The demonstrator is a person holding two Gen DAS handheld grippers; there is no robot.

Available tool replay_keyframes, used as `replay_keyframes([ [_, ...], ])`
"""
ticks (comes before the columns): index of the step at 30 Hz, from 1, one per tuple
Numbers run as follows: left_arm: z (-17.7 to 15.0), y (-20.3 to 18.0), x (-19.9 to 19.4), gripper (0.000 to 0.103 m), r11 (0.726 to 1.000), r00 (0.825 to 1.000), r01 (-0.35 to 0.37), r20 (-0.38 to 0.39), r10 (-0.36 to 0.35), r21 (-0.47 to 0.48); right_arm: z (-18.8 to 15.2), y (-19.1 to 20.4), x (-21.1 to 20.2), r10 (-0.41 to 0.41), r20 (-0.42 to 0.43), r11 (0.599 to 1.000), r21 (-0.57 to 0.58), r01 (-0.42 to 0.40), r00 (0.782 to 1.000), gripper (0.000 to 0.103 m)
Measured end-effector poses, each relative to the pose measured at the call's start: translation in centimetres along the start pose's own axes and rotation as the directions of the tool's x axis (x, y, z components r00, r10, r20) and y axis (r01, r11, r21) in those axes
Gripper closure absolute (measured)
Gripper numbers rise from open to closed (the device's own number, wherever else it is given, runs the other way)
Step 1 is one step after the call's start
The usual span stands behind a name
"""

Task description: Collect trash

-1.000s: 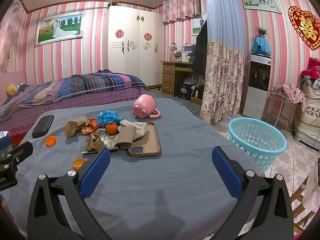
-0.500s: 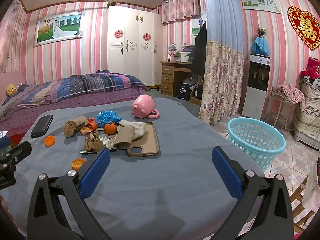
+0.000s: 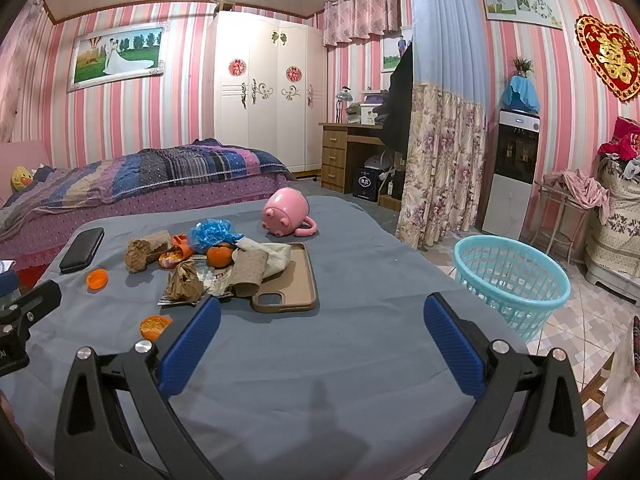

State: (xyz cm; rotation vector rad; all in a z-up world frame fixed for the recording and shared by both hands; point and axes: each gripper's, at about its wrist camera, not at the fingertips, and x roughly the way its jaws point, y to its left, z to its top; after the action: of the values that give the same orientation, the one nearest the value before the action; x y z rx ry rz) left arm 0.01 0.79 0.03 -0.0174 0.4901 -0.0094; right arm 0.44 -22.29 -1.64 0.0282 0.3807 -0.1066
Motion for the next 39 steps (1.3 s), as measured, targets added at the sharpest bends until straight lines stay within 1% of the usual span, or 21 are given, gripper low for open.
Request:
replay_keyframes([
  [15,-0.3,0.4,0.5,0.005,1.0,1.0,-0.007,-0.011,0.007,-0.013,-0.3,-0.1,0.5,0.008,-0.006,1.0,0.005,-0.008,1.0,0.004],
  [25,-1.1,-0.6,2.3,0.005,1.0,0.999,-0.017,-0.049,0.016,-0.011,-0.6,-1.3,1.9,-0.008,-0.017,0.999,0.034,0.008,1.0,0.004],
  [28,-1.2,-0.8,2.9,0.005,1.0,0.998,-0.021,-0.055,0.02,-0.014,-0.5,-2.0,2.3,-0.008,-0.01,0.999,0.04,0.008,1.0,0.004],
  [35,-2.1,-1.8,5.2,0.005,0.999,0.995,-0.038,-0.093,0.037,-0.013,-0.1,-2.8,3.7,-0.03,0.021,1.0,0.002,0.03,0.999,0.004],
  [39,-2.6,-2.9,6.8,0.005,1.0,0.993,-0.03,-0.116,0.03,0.005,0.1,-3.8,4.9,-0.034,0.028,0.999,0.008,0.034,0.999,0.004],
])
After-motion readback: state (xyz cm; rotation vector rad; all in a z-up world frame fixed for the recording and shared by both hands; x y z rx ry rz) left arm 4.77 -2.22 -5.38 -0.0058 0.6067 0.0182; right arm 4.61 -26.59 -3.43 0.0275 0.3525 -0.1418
